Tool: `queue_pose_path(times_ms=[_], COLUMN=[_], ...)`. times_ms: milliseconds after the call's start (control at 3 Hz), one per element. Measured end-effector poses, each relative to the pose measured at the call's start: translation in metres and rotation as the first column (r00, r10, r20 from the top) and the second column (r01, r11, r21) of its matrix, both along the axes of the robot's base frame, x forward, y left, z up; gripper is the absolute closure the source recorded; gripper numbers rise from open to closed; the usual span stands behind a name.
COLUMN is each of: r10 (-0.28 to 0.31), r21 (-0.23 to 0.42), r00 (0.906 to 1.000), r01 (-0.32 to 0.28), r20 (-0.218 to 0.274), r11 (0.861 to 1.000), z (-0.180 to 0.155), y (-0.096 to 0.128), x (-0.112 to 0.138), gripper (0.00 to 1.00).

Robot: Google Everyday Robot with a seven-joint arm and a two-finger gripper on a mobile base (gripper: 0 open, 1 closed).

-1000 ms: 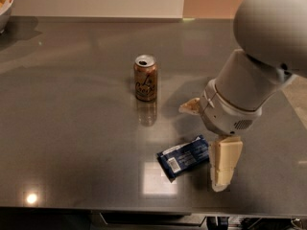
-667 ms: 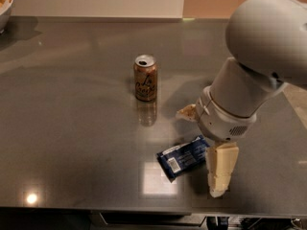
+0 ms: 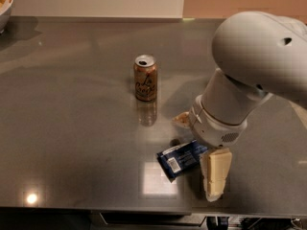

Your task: Move rxbar blueberry near coke can

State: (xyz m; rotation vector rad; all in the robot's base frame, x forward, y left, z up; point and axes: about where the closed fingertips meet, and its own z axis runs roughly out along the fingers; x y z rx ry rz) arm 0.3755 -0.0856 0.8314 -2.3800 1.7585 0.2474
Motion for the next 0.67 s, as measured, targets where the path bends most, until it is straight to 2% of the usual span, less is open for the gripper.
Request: queue_pose_path(times_ms=[333, 667], r10=[0.004, 0.008], r21=[-0.020, -0.032], r00=[0.9998, 0.9995], r01=[-0.004, -0.009], r20=[-0.019, -0.031], r11=[1.000, 0.999], z=[-0.0072, -0.0107], y=[0.0001, -0.0001], x=[0.0017, 0.0029], gripper=[0.19, 0.42])
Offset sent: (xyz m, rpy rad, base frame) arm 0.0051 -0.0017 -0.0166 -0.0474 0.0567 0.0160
